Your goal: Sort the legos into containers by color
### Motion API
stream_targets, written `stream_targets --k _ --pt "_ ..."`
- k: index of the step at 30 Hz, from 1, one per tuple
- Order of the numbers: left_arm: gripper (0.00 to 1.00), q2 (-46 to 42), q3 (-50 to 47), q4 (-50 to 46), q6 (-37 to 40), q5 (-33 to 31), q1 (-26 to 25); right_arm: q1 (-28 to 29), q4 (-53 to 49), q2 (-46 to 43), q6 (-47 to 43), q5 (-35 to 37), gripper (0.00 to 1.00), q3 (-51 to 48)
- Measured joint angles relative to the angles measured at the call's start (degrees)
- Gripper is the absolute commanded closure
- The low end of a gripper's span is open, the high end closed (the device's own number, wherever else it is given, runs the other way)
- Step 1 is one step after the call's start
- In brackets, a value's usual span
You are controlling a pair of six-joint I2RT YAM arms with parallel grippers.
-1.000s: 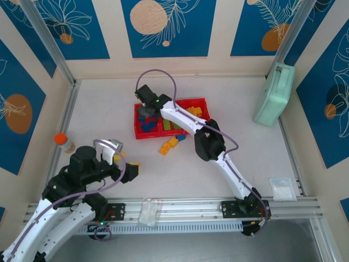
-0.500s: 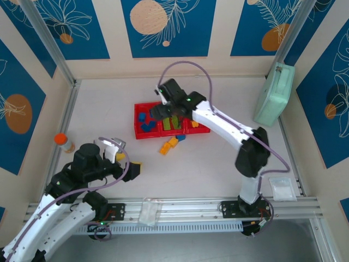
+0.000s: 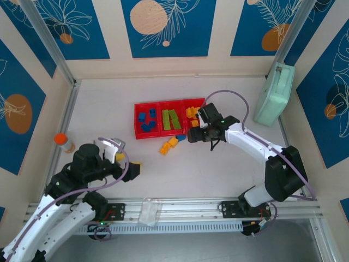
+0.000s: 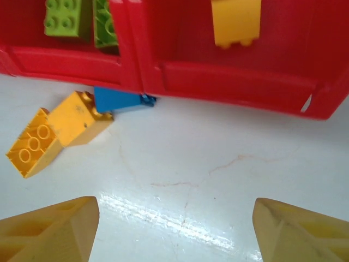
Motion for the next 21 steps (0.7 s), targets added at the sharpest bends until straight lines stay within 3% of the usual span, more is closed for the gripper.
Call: stream_targets --k 9,21 --pt "0.01 -0.92 0.0 -0.02 0.0 -0.04 0.0 -3.34 8.94 9.4 1.42 -6.38 0.25 -1.53" --pt "0.01 -2.25 0.0 -0.04 0.0 -0.68 0.0 -3.34 9.6 22.67 -0.46 -8.66 0.24 12.35"
